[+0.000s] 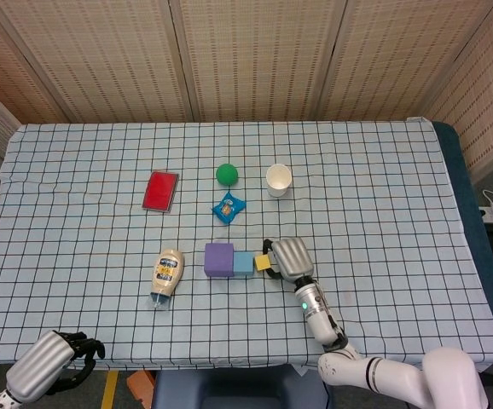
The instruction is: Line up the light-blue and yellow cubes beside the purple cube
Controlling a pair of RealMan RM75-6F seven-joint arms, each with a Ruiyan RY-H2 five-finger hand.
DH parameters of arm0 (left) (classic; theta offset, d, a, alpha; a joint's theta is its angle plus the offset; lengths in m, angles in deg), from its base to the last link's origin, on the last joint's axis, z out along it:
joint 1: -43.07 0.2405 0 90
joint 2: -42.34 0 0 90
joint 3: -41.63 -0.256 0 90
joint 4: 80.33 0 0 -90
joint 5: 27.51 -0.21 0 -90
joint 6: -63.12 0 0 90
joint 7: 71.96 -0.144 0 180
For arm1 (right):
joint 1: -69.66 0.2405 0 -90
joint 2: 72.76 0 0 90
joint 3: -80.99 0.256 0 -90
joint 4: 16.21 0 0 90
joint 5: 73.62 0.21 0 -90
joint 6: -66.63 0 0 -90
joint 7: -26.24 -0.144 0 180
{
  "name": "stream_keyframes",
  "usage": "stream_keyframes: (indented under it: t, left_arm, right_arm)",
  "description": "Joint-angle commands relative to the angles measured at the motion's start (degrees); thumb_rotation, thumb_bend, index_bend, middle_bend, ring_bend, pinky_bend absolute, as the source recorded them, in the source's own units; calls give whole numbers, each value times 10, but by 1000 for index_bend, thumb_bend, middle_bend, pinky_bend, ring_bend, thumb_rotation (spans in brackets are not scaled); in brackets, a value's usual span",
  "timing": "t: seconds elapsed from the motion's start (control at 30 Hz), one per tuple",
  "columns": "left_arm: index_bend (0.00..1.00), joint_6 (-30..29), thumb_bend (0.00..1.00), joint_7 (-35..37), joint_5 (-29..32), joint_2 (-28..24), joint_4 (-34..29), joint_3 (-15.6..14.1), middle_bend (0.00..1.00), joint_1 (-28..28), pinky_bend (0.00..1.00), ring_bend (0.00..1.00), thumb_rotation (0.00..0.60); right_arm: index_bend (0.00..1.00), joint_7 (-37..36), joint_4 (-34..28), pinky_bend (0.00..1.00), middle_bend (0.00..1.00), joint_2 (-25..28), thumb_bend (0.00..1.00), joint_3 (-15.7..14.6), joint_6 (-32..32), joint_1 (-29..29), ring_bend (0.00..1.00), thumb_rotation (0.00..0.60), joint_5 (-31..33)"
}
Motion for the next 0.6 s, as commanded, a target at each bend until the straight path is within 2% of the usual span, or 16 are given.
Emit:
stream_keyframes:
  t: [0.03,0.23,0.6]
  left_arm:
    - [492,0,520,-1,-1,0,0,0,614,0,784,562,600]
    - [492,-2,521,-1,-1,-1,-1,0,614,1,784,562,600]
    - [492,0,520,1,-2,-1,-1,-1,614,0,785,562,600]
  right_arm:
    - [592,2,-4,902,963,3,136,1,1,-1,863,600,0]
    - [579,3,-9,902,963,6,135,-1,-3,-3,863,600,4]
    - [425,-3,-6,902,963,8,135,-6,-17,-6,863,600,12]
